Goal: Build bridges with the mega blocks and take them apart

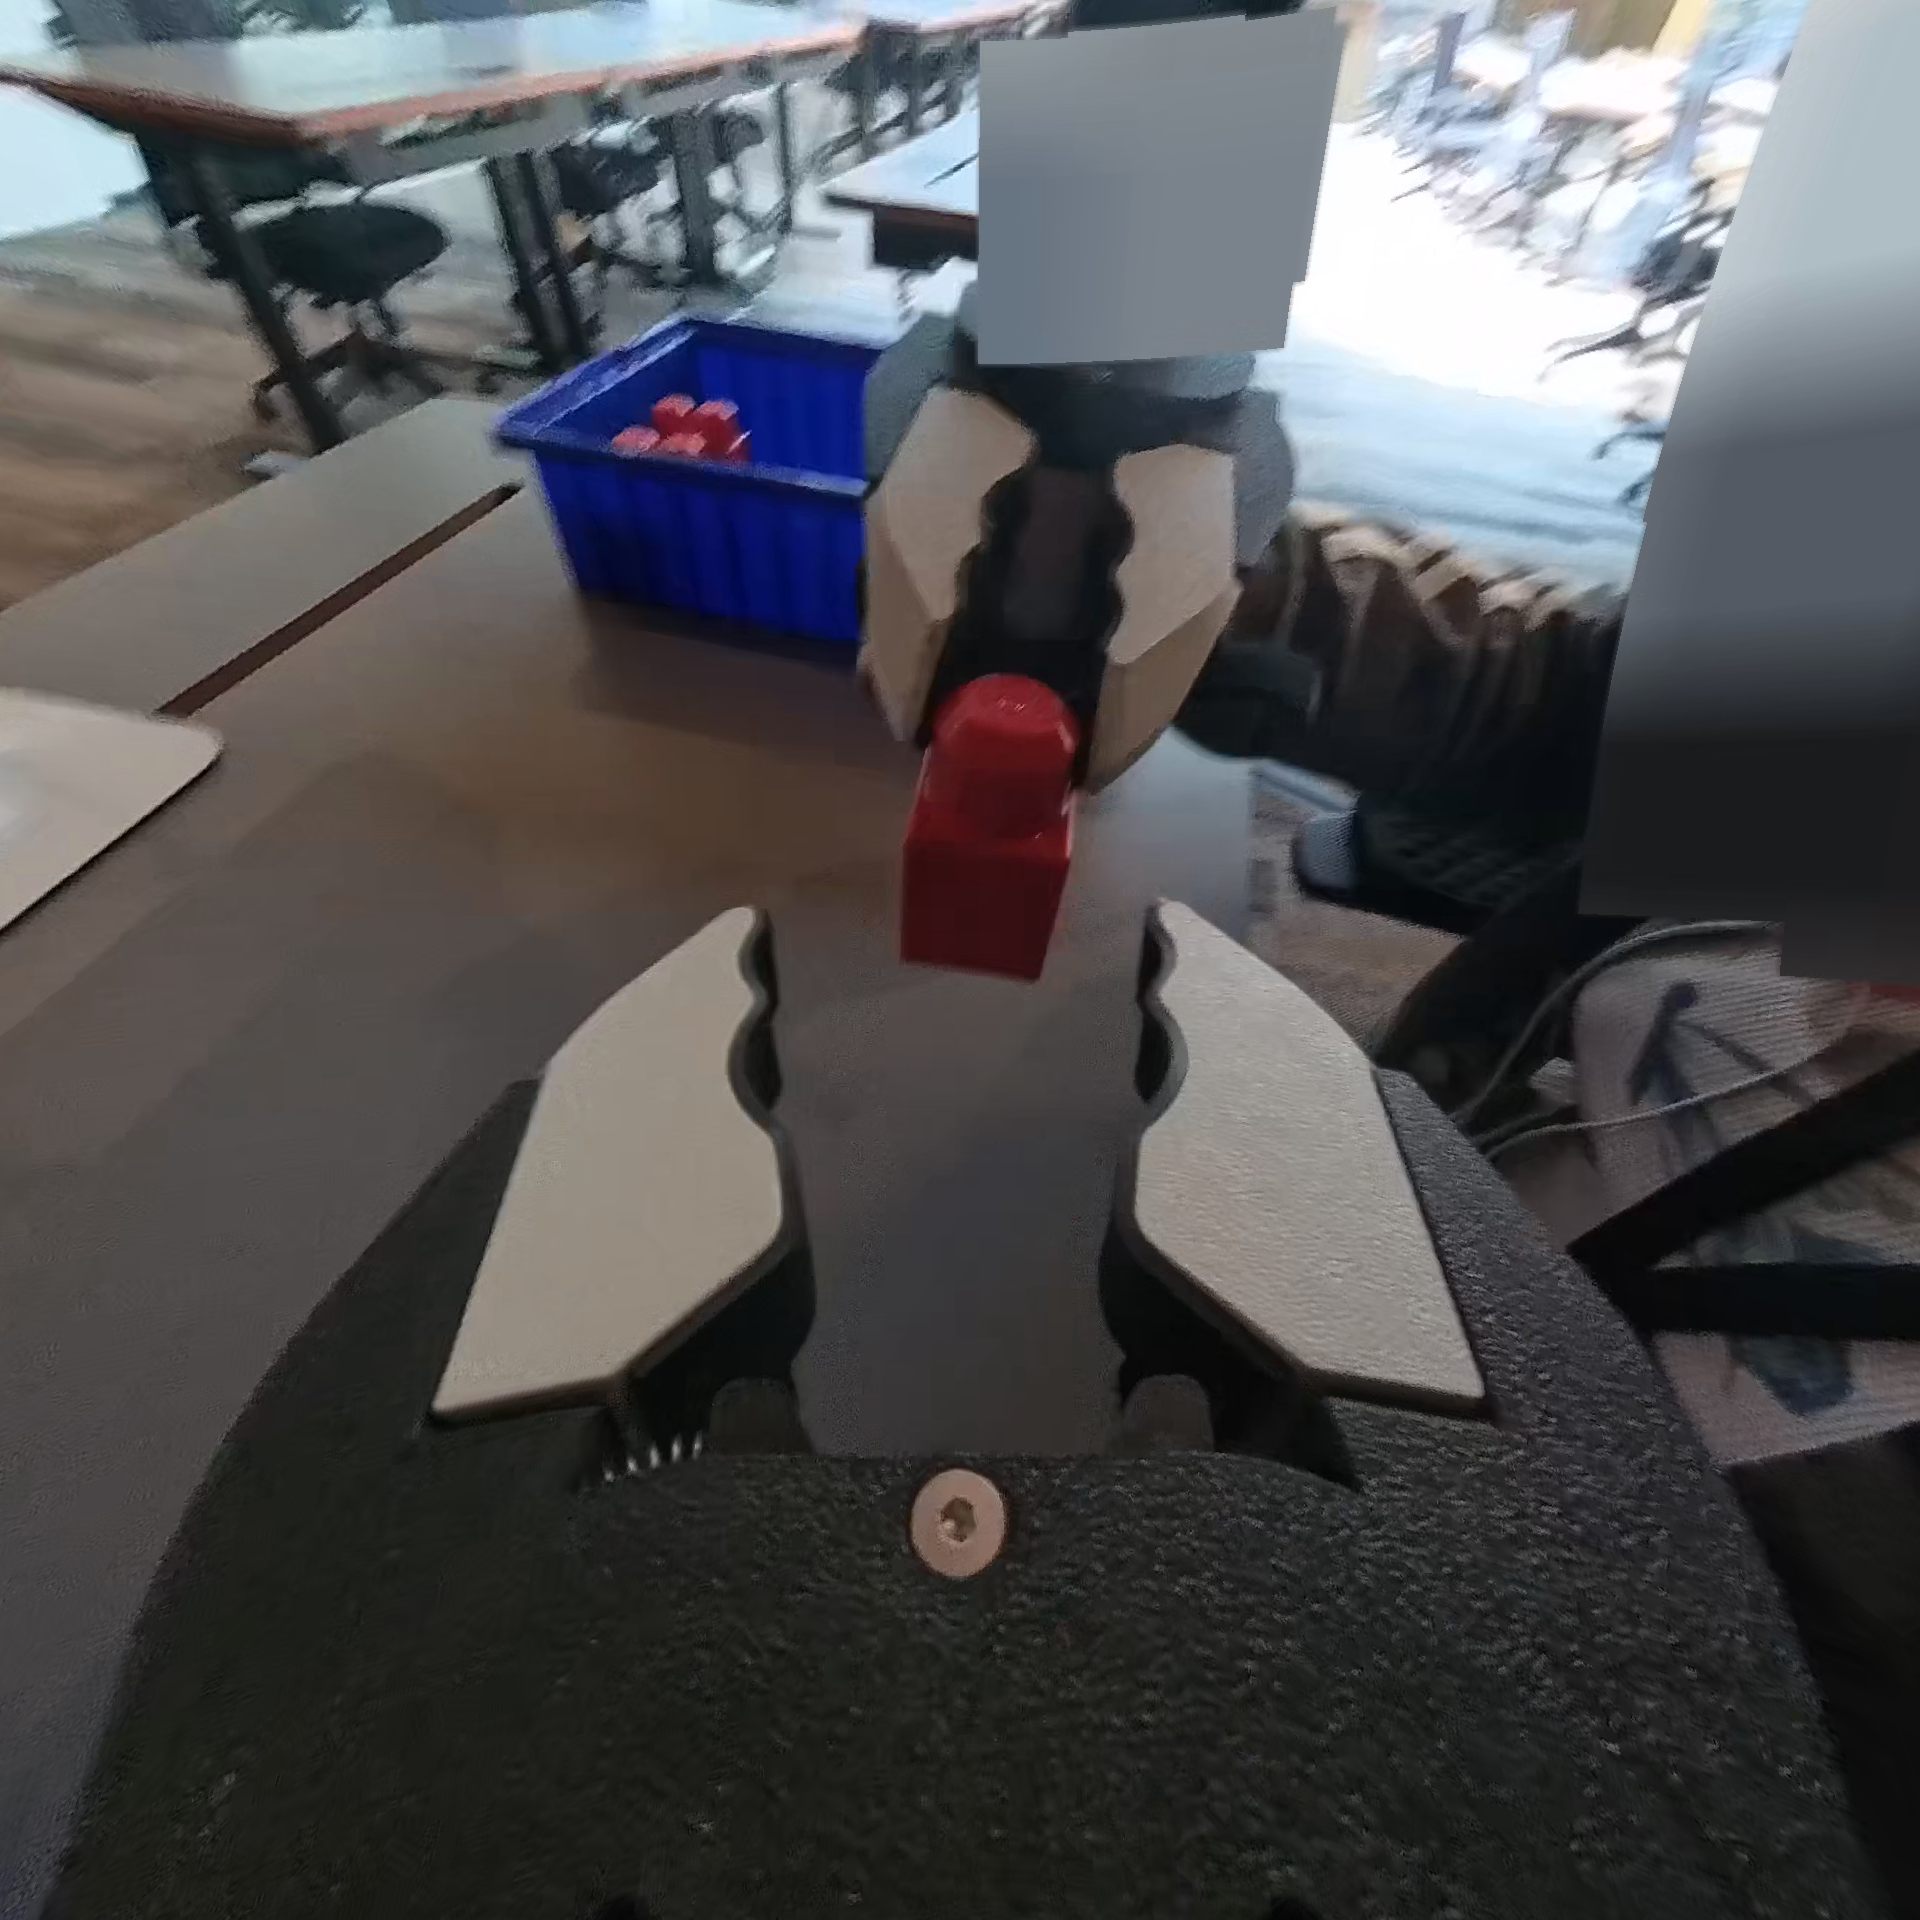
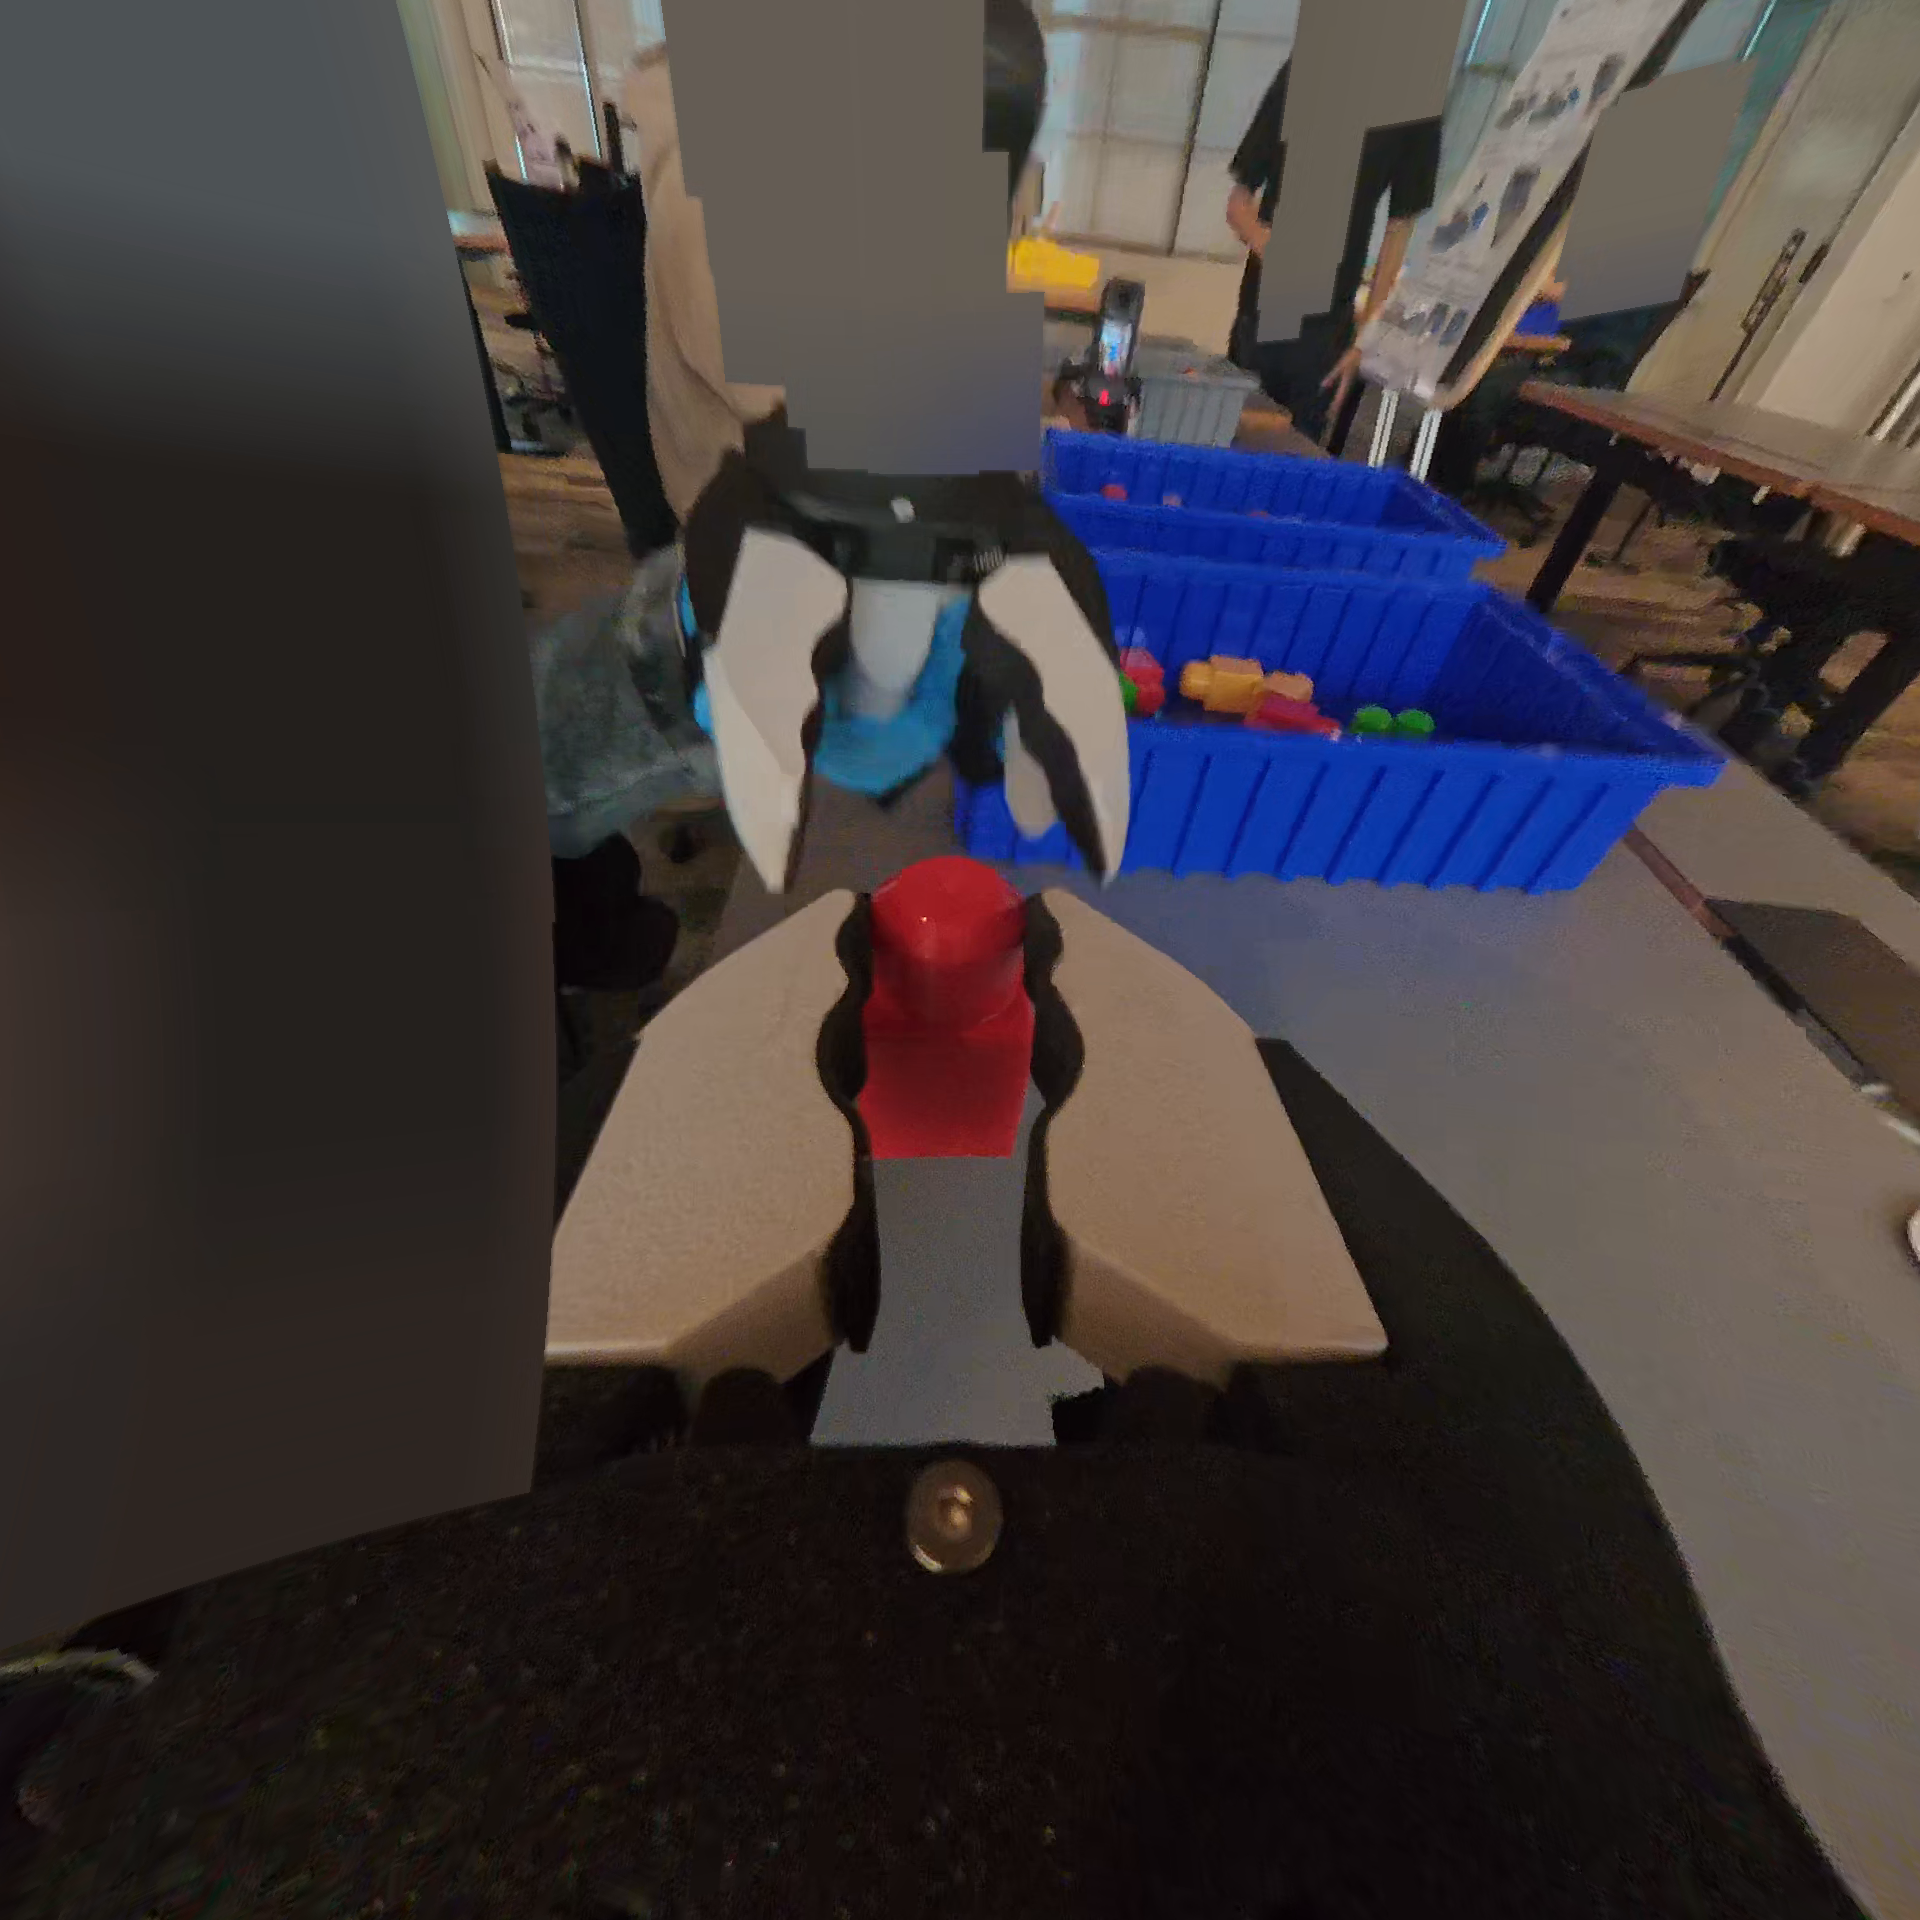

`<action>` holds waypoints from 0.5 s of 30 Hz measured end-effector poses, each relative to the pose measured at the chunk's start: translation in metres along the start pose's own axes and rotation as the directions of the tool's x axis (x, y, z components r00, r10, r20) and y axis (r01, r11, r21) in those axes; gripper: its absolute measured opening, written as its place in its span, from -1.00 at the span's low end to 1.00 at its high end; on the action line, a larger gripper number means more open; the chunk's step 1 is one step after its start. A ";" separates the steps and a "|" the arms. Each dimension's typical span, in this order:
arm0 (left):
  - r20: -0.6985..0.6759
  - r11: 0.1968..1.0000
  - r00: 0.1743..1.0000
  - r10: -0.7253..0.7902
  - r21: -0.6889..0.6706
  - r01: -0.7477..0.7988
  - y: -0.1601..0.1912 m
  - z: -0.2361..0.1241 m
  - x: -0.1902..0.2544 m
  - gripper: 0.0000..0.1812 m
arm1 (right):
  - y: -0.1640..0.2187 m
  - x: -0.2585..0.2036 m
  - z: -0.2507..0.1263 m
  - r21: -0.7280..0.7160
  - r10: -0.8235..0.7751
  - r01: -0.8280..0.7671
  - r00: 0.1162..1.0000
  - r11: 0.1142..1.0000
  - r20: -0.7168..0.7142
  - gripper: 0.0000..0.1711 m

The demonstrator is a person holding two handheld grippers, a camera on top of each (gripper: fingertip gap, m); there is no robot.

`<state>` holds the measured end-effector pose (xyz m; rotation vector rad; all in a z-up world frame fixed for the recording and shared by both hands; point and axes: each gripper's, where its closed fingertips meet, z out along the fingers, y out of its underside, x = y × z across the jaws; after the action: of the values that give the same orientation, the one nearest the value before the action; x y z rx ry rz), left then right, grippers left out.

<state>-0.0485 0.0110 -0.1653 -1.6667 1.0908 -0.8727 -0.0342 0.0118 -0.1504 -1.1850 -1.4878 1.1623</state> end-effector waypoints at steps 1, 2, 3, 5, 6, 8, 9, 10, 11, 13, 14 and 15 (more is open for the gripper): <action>0.048 1.000 0.999 -0.002 -0.030 0.003 0.009 -0.005 -0.006 -0.22 | 0.012 0.002 -0.002 -0.027 0.010 -0.010 1.000 1.000 0.000 -0.69; 0.082 0.999 0.997 -0.005 -0.041 0.008 0.015 -0.011 -0.009 -0.19 | 0.027 0.005 -0.003 -0.055 0.018 -0.018 1.000 0.998 -0.003 -0.69; 0.101 0.999 0.995 -0.014 -0.035 0.018 0.019 -0.017 -0.010 -0.20 | 0.042 0.008 -0.005 -0.084 0.018 -0.019 1.000 0.996 -0.005 -0.68; 0.135 0.999 0.990 -0.046 0.001 0.046 0.022 -0.032 -0.011 -0.25 | 0.072 0.015 -0.010 -0.128 0.027 -0.028 1.000 0.991 -0.008 -0.68; 0.159 0.998 0.985 -0.061 0.017 0.059 0.024 -0.041 -0.013 -0.27 | 0.084 0.018 -0.012 -0.141 0.038 -0.039 0.999 0.989 -0.007 -0.68; 0.225 0.998 0.972 -0.068 0.024 0.064 0.029 -0.057 -0.017 -0.28 | 0.105 0.025 -0.015 -0.163 0.072 -0.073 0.997 0.984 -0.011 -0.68; 0.255 0.998 0.965 -0.066 0.024 0.062 0.032 -0.065 -0.019 -0.27 | 0.114 0.029 -0.016 -0.175 0.092 -0.094 0.996 0.980 -0.018 -0.68; 0.276 0.998 0.959 -0.068 0.027 0.063 0.034 -0.072 -0.020 -0.28 | 0.122 0.033 -0.016 -0.190 0.111 -0.113 0.994 0.975 -0.023 -0.68; 0.291 0.997 0.954 -0.072 0.034 0.065 0.034 -0.078 -0.019 -0.28 | 0.130 0.036 -0.016 -0.209 0.124 -0.127 0.992 0.970 -0.032 -0.68; 0.318 0.997 0.945 -0.077 0.056 0.062 0.034 -0.089 -0.019 -0.31 | 0.142 0.043 -0.016 -0.246 0.132 -0.141 0.990 0.959 -0.055 -0.68; 0.330 0.996 0.941 -0.078 0.064 0.060 0.033 -0.094 -0.019 -0.32 | 0.146 0.045 -0.015 -0.257 0.135 -0.147 0.989 0.955 -0.064 -0.68; 0.341 0.996 0.937 -0.079 0.070 0.059 0.034 -0.098 -0.019 -0.32 | 0.149 0.047 -0.015 -0.264 0.137 -0.151 0.988 0.953 -0.068 -0.68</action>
<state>-0.1518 -0.0081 -0.1676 -1.7372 0.7638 -0.6179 -0.0033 0.0756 -0.2900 -1.5175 -1.5780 1.0402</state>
